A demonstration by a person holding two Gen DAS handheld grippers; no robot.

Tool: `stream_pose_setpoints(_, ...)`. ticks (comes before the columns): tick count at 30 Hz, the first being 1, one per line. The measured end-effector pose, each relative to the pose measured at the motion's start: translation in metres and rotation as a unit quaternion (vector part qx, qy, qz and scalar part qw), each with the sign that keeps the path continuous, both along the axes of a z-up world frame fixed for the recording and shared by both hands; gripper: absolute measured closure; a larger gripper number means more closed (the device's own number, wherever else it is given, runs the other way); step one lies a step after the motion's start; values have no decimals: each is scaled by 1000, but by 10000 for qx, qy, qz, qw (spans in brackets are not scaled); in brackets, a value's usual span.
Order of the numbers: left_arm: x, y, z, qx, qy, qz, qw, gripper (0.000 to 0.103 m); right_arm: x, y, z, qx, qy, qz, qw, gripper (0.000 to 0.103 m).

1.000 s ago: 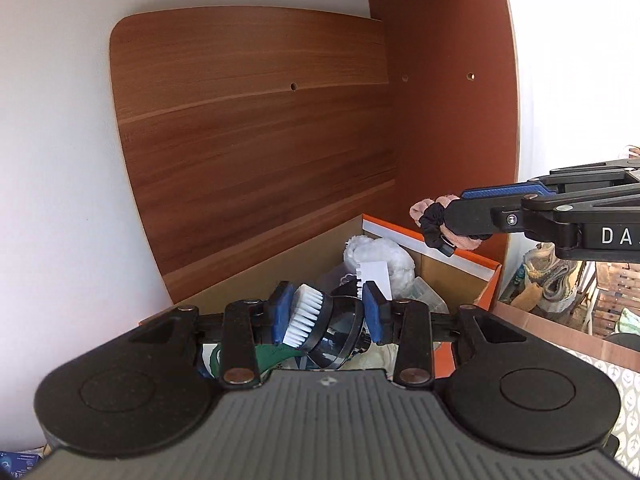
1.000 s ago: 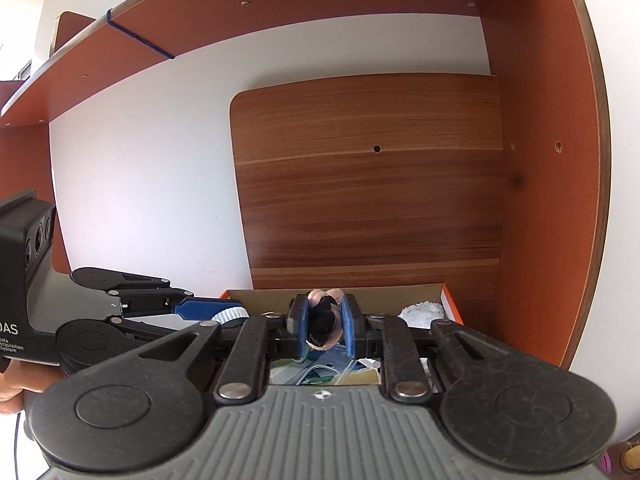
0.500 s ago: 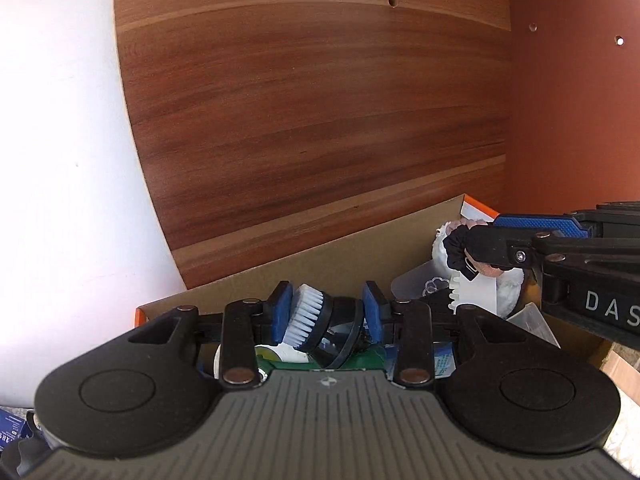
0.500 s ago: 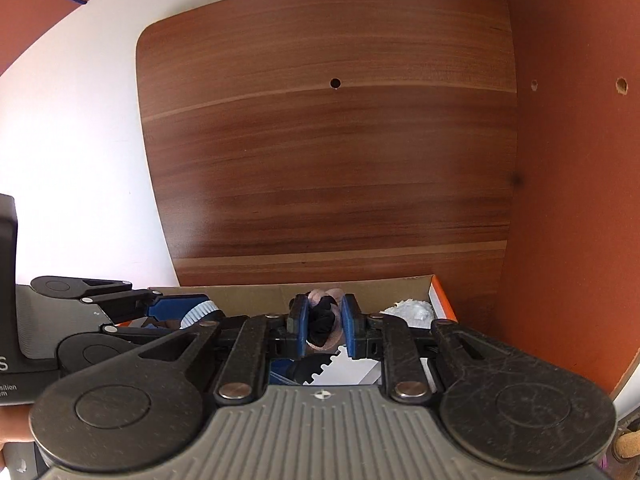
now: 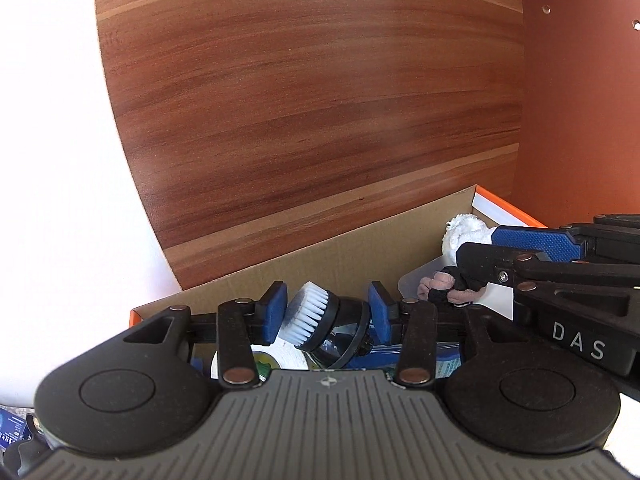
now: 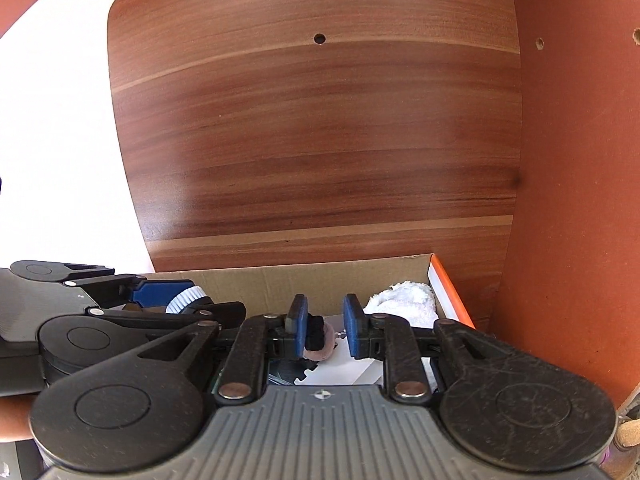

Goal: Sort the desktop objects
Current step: 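Lower the brush and hair tie into the orange box and open both tools, then withdraw both open tools up and away from the orange box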

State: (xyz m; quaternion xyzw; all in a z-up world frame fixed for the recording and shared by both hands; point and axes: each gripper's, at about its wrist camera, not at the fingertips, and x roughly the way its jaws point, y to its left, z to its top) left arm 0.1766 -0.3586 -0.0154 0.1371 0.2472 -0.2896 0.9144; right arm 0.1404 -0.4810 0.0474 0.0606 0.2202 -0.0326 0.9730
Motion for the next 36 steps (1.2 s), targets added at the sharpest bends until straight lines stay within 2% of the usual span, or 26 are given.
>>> stream_pose_setpoints(1,1,1,-1,-22,19,40,10000,59,-1,-1,0,14,-17,-53,10000,74)
stream_pose_setpoints(2,2,1,-2,-31,42,82,10000,53,-2,-2,0,40,-30,-104,9999,69)
stream_pose_setpoints(3,3,2,-3,-23,75,187,9998,43,-3,-3,-1,66,-27,-145,9999,63)
stream_pose_setpoints(4,5,3,-3,-36,90,326,9994,39,-4,-4,-1,107,-19,-223,9997,59)
stream_pose_setpoints(6,6,6,-4,-116,82,471,9988,25,-8,-8,-3,150,-60,-349,9993,39)
stream_pose_setpoints(7,6,8,-4,-183,72,506,9985,23,-10,-10,-4,134,-92,-422,9990,33)
stream_pose_setpoints(8,5,10,-5,-215,60,510,9985,21,-12,-10,-5,104,-98,-469,9988,23)
stream_pose_setpoints(9,4,10,-5,-235,42,512,9984,18,-13,-11,-5,65,-97,-501,9987,18)
stream_pose_setpoints(12,1,12,-8,-255,-63,498,9984,12,-20,-12,-6,7,-108,-549,9984,11)
stream_pose_setpoints(17,-5,14,-12,-235,-297,462,9982,5,-32,-11,-7,4,-145,-607,9980,9)
stream_pose_setpoints(20,-8,18,-15,-278,-346,426,9981,4,-38,-7,-8,-96,-146,-601,9980,1)
stream_pose_setpoints(23,-13,16,-16,-226,-491,397,9977,3,-44,-1,-7,-156,-170,-559,9982,0)
stream_pose_setpoints(27,-16,3,-14,-309,-419,372,9980,2,-53,4,-4,-134,-206,-552,9982,0)
stream_pose_setpoints(36,-43,23,3,-351,-525,393,9972,1,-77,16,-1,-64,-283,-565,9980,0)
